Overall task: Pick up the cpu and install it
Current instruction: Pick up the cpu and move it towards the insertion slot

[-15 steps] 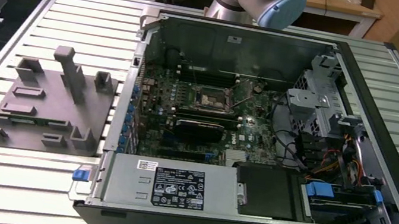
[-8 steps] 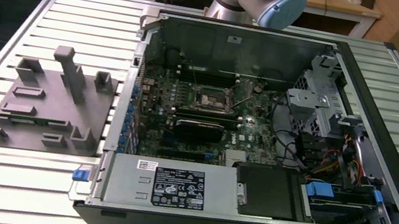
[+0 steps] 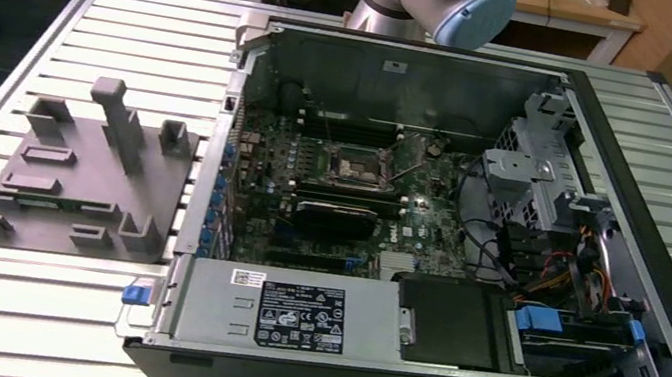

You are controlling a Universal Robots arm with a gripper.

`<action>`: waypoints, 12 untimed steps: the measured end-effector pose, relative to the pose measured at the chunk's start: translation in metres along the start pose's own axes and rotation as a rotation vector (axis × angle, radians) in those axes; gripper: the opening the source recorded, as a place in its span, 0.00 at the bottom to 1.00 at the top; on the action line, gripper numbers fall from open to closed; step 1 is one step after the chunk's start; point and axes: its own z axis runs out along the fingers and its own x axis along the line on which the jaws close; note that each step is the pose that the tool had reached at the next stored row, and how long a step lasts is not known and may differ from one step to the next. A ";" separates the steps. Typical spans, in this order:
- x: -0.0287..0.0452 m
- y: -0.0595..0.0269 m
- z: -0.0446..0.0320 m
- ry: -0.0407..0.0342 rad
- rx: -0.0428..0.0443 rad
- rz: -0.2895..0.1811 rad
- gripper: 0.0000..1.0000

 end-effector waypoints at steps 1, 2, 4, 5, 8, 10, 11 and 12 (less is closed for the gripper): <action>0.0000 0.0002 -0.0034 -0.0001 0.0000 0.000 0.53; 0.0001 0.0006 -0.0070 -0.0001 -0.0001 0.000 0.53; 0.0001 0.0013 -0.0127 -0.0001 -0.0001 0.000 0.53; 0.0001 0.0016 -0.0156 -0.0002 -0.0001 0.000 0.53; 0.0002 0.0019 -0.0192 -0.0004 -0.0001 0.000 0.53; 0.0002 0.0019 -0.0192 -0.0004 -0.0002 0.000 0.53; 0.0002 0.0019 -0.0192 -0.0004 -0.0002 0.000 0.53; 0.0002 0.0019 -0.0193 -0.0002 -0.0001 0.000 0.53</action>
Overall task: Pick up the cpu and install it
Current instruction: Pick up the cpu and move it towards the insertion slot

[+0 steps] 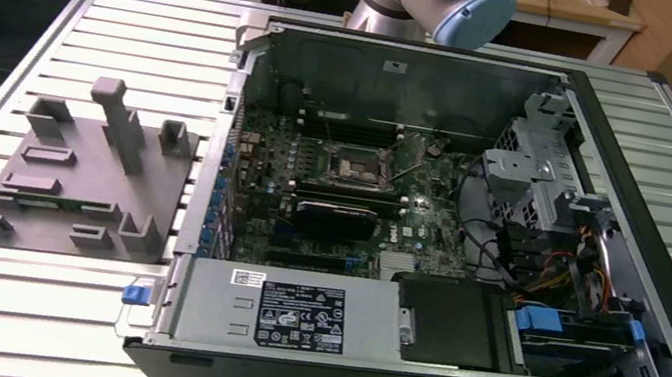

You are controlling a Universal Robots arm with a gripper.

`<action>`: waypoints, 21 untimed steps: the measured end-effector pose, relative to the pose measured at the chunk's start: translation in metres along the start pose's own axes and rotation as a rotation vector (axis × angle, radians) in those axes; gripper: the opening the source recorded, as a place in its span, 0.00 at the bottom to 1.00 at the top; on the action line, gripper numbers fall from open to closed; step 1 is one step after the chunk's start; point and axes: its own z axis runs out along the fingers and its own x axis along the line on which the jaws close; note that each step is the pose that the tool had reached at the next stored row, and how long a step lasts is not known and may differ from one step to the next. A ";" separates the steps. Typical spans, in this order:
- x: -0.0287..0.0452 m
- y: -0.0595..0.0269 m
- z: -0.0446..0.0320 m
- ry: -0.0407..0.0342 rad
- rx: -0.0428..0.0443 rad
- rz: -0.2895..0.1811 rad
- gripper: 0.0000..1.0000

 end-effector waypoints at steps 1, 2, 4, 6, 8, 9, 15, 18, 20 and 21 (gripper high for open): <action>0.0000 0.0000 -0.0001 0.0001 0.0001 0.000 0.53; -0.0002 0.0001 -0.0001 0.0002 0.0001 0.000 0.53; -0.0015 0.0000 -0.0001 0.0002 0.0000 0.000 0.53; -0.0042 0.0000 -0.0001 0.0001 0.0000 0.000 0.53; -0.0081 0.0000 -0.0002 0.0001 0.0000 0.000 0.53; -0.0105 -0.0001 -0.0002 0.0001 0.0001 0.000 0.53; -0.0284 -0.0003 -0.0004 0.0001 0.0000 0.000 0.53; -0.0388 -0.0003 -0.0005 0.0000 0.0000 0.000 0.53; -0.0473 -0.0004 -0.0006 0.0001 0.0000 0.000 0.53; -0.0520 -0.0005 -0.0006 0.0000 0.0000 0.000 0.53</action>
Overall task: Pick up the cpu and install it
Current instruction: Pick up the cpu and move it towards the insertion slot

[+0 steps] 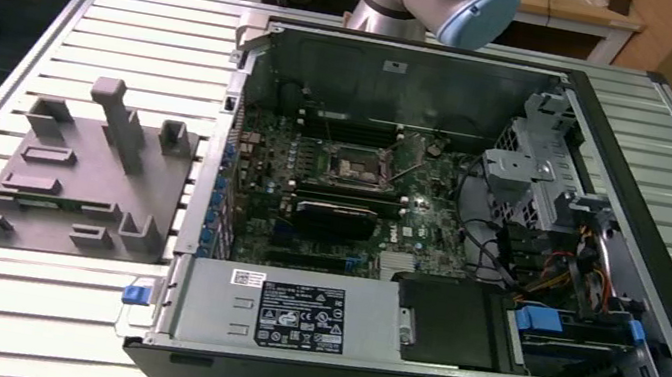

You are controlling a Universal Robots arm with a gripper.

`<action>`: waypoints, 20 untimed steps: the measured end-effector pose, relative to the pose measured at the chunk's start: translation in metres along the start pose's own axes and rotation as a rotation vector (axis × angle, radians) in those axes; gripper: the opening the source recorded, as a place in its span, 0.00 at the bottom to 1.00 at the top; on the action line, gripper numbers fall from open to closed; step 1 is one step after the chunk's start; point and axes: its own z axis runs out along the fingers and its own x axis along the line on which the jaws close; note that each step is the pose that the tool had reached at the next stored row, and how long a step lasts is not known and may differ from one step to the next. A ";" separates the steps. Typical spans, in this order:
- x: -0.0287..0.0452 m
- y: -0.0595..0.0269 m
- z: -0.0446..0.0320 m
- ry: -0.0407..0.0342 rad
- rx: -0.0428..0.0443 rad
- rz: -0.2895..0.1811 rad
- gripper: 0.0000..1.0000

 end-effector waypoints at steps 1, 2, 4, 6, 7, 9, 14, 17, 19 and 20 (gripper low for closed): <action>-0.0047 -0.0001 -0.0001 0.0001 0.0000 0.000 0.53; -0.0086 -0.0001 -0.0002 0.0002 0.0001 0.000 0.53; -0.0155 -0.0001 -0.0002 0.0000 0.0000 0.000 0.53; -0.0217 -0.0002 -0.0003 0.0001 0.0000 0.000 0.53; -0.0246 -0.0002 -0.0003 0.0001 0.0000 0.000 0.53; -0.0307 -0.0003 -0.0004 0.0001 0.0000 0.000 0.53; -0.0427 -0.0004 -0.0006 0.0001 0.0001 0.000 0.53; -0.0479 -0.0004 -0.0006 0.0001 0.0000 0.000 0.53; -0.0497 -0.0005 -0.0006 0.0001 0.0001 0.000 0.53; -0.0509 -0.0005 -0.0006 0.0001 0.0000 0.000 0.53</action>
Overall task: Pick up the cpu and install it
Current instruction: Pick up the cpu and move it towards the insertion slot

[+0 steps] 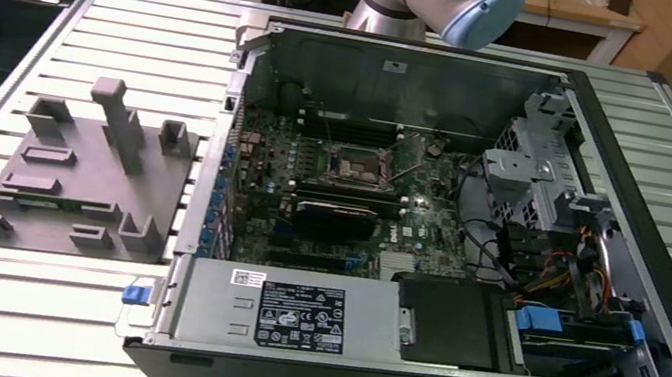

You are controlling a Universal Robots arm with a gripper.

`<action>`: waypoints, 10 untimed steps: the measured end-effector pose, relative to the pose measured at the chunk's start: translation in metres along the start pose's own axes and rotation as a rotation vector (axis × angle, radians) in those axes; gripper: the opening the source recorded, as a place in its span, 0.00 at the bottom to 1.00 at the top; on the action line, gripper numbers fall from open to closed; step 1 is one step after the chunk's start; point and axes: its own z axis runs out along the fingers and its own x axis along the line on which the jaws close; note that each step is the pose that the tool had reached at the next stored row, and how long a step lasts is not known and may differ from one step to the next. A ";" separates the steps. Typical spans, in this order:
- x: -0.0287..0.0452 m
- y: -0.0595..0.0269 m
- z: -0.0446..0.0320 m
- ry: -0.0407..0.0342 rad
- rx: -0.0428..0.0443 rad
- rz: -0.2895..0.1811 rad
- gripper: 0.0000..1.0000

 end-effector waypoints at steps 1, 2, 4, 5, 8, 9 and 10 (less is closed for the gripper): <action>-0.0011 0.0000 0.0000 0.0000 0.0000 0.000 0.53; -0.0021 0.0000 0.0000 -0.0001 -0.0001 0.000 0.53; -0.0036 0.0000 0.0000 0.0000 0.0000 0.000 0.53; -0.0048 0.0000 0.0000 0.0000 0.0000 0.000 0.53; -0.0088 -0.0001 -0.0001 0.0000 0.0000 0.000 0.53; -0.0102 -0.0001 -0.0001 0.0000 0.0000 0.000 0.53; -0.0115 -0.0001 -0.0002 0.0000 0.0000 0.000 0.53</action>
